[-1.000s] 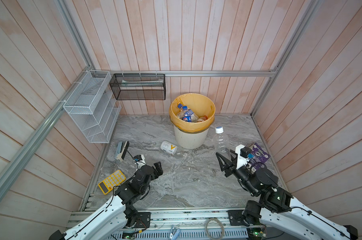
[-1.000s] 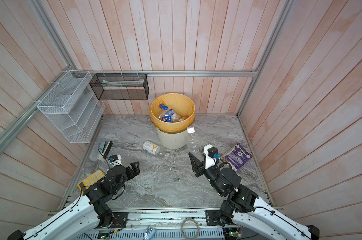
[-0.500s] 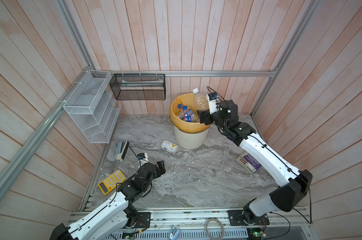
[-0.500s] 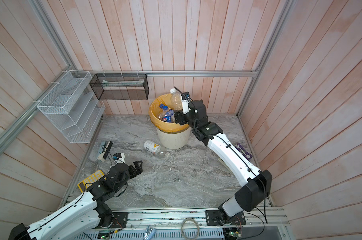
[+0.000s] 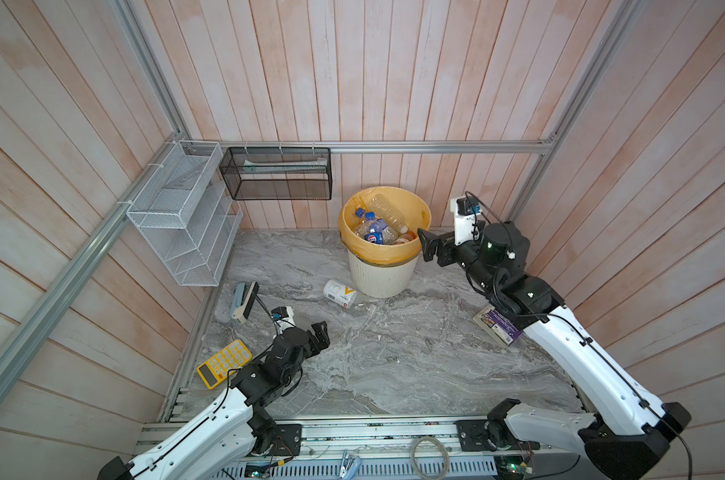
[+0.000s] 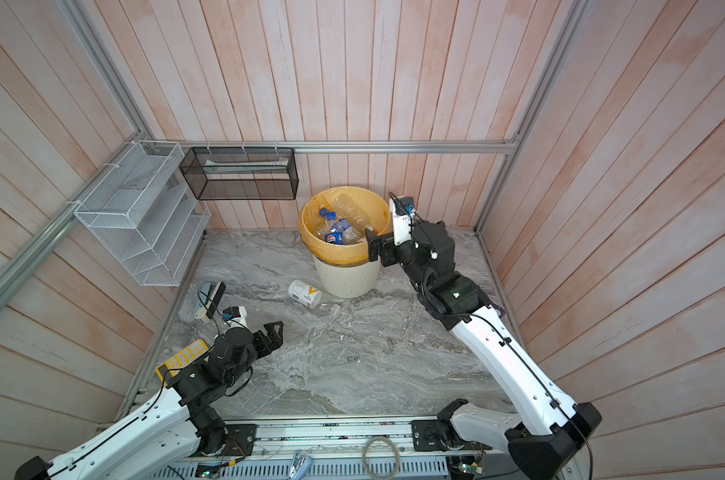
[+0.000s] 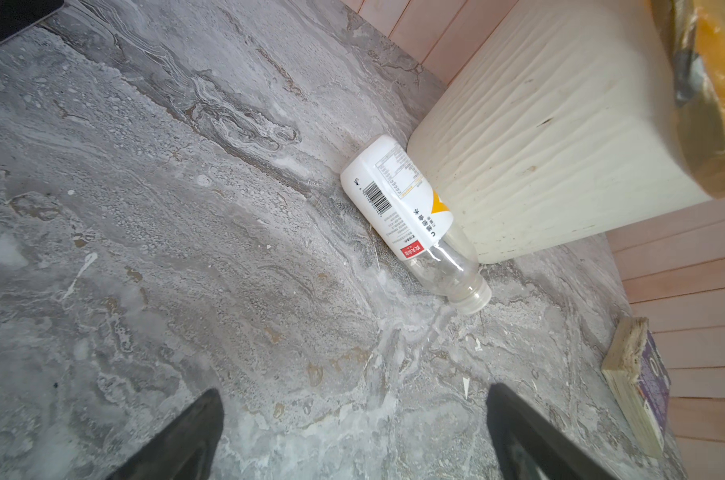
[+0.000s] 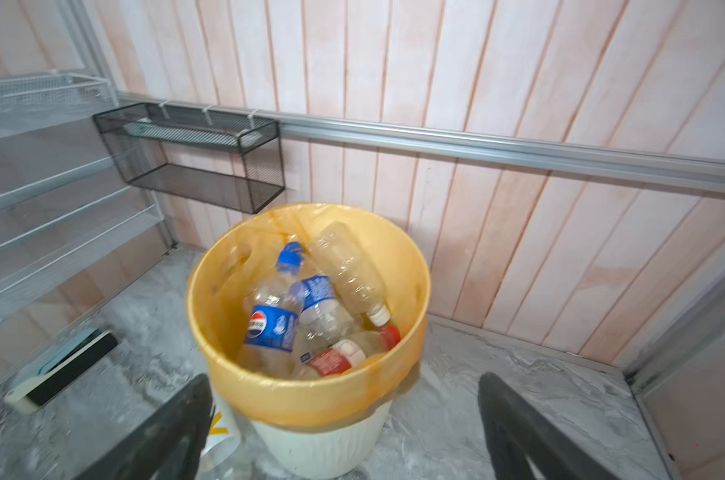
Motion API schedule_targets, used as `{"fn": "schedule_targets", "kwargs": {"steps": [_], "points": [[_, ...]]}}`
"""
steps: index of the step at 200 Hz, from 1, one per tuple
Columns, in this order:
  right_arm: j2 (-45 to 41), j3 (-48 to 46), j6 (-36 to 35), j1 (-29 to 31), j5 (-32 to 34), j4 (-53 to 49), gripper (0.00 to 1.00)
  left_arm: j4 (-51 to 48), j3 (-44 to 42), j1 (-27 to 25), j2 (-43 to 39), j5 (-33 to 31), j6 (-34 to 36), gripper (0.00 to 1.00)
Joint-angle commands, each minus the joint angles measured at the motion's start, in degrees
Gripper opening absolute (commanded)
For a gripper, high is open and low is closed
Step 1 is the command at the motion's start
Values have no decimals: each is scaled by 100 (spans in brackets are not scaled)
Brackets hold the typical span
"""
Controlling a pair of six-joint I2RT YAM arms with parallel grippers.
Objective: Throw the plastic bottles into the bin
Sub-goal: 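Lower the right gripper onto the white yellow-V bottle and grasp it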
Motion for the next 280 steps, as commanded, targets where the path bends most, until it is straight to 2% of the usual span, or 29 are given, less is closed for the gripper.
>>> {"fn": "schedule_targets", "kwargs": {"steps": [1,20,51,120,172,217,246,280], "points": [[-35,-988,-68,888,-216,476,100,-101,-125,21,-220,-152,-118,100],[308,-1539,40,1325,-252,724,99,-266,-138,21,-367,-240,-194,99],[1439,-1623,-6,1612,-347,1107,99,-577,-190,24,-572,-366,-329,100],[4351,352,-244,1698,5,496,95,-1049,-314,21,-938,-510,-396,100],[5630,1724,-372,1409,-82,2,98,-1161,-253,20,-789,-414,-149,100],[6239,2224,-429,1378,-389,-432,94,-1081,-244,20,-691,-431,-78,100],[6454,2320,-397,1382,-567,-626,82,-1090,-218,20,-705,-439,-43,100],[6325,2125,-358,1472,-715,-478,71,-1087,-209,21,-706,-440,-51,99]]}}
